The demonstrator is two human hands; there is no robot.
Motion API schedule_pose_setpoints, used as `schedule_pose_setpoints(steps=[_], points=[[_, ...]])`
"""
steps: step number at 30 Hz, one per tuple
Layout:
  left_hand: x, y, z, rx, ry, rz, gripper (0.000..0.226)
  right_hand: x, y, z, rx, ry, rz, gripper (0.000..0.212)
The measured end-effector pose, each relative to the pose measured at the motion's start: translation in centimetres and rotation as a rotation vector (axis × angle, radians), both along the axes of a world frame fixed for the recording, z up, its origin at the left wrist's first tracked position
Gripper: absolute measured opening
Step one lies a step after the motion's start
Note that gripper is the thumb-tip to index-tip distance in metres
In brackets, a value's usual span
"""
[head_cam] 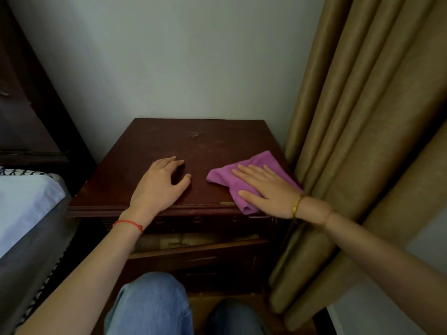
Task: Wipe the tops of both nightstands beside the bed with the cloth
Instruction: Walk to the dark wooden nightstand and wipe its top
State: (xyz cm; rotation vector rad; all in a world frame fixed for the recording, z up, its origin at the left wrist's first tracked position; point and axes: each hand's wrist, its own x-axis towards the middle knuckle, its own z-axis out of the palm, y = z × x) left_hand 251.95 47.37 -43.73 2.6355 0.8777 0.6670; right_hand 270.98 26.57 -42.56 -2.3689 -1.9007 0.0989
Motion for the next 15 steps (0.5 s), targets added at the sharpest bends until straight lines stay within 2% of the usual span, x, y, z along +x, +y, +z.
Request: schedule_pose_setpoints(steps=[2,5,7,12,15], points=[[0.0,-0.1,0.0,0.003,0.000,-0.008,0.053,1.8,0.1,0.1,-0.019,0.018,-0.015,0.082],[-0.1,-0.1,0.0,-0.001,-0.008,-0.019,0.053,5.8,2.0,0.7,-0.031,0.013,-0.214,0.065],[-0.1,0.0,0.0,-0.002,-0.002,-0.019,0.053,6.0,3.7,1.0,-0.040,-0.010,-0.272,0.064],[-0.1,0.0,-0.1,-0.002,-0.022,-0.012,0.052,1.3,4.3,-0.1,0.032,-0.002,0.008,0.064],[0.0,0.0,-0.1,0.000,-0.007,-0.013,0.053,4.3,4.4,0.3,0.004,0.016,-0.029,0.064]])
